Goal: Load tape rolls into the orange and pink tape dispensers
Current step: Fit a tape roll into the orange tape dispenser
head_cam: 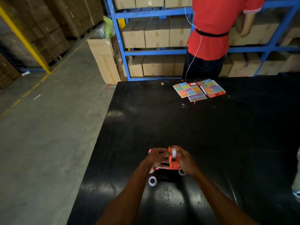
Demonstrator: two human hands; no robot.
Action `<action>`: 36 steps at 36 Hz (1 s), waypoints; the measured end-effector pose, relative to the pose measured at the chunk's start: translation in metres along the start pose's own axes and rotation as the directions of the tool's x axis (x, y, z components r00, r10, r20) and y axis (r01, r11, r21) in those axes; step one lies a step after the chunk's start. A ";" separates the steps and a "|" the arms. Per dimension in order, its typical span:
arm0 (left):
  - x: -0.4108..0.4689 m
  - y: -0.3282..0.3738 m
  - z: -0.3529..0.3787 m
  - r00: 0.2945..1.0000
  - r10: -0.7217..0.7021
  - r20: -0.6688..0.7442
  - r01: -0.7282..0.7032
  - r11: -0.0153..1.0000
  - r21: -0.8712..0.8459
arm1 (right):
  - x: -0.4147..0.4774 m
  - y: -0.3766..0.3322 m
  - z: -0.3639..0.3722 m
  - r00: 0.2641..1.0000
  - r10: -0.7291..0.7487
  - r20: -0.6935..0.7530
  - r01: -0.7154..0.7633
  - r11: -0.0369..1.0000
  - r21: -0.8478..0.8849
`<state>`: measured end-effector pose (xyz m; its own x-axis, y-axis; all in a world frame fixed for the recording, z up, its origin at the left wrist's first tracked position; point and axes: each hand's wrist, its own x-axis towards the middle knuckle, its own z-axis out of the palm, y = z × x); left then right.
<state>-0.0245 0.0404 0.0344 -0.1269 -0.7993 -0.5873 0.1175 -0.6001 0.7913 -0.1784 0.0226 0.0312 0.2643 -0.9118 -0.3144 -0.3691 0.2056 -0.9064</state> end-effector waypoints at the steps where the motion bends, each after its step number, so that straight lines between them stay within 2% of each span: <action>1: 0.000 0.000 0.000 1.000 -0.001 0.002 0.001 1.000 -0.003 | 0.000 -0.001 0.000 1.000 -0.001 0.003 0.001 1.000 0.000; 8: 0.000 0.002 0.002 1.000 0.002 -0.001 -0.002 0.999 -0.032 | -0.001 -0.002 0.000 1.000 0.003 0.000 -0.003 1.000 0.013; 14: -0.003 0.001 0.005 0.999 0.040 0.009 -0.039 0.997 -0.059 | 0.002 -0.003 0.003 0.996 -0.006 -0.094 0.009 1.000 0.030; 19: -0.004 -0.007 0.001 0.999 0.033 -0.006 -0.033 0.996 -0.084 | 0.003 0.002 0.009 0.998 -0.010 -0.070 0.008 1.000 -0.020; 27: -0.001 -0.012 0.004 0.998 0.049 -0.037 -0.054 0.986 -0.156 | 0.009 0.000 0.008 0.994 0.029 -0.105 -0.024 0.999 0.043; 32: -0.001 -0.021 0.015 0.990 0.105 -0.094 -0.124 0.963 -0.237 | 0.015 -0.005 0.007 0.996 -0.032 -0.089 0.021 0.993 -0.115; 36: 0.004 -0.019 0.032 0.993 0.073 -0.090 -0.101 0.930 -0.354 | 0.023 -0.003 0.006 0.988 -0.038 -0.152 -0.013 0.947 -0.320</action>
<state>-0.0591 0.0499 0.0222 -0.0290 -0.8407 -0.5407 0.4708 -0.4887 0.7345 -0.1664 0.0032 0.0251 0.1394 -0.9625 -0.2327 -0.6385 0.0922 -0.7641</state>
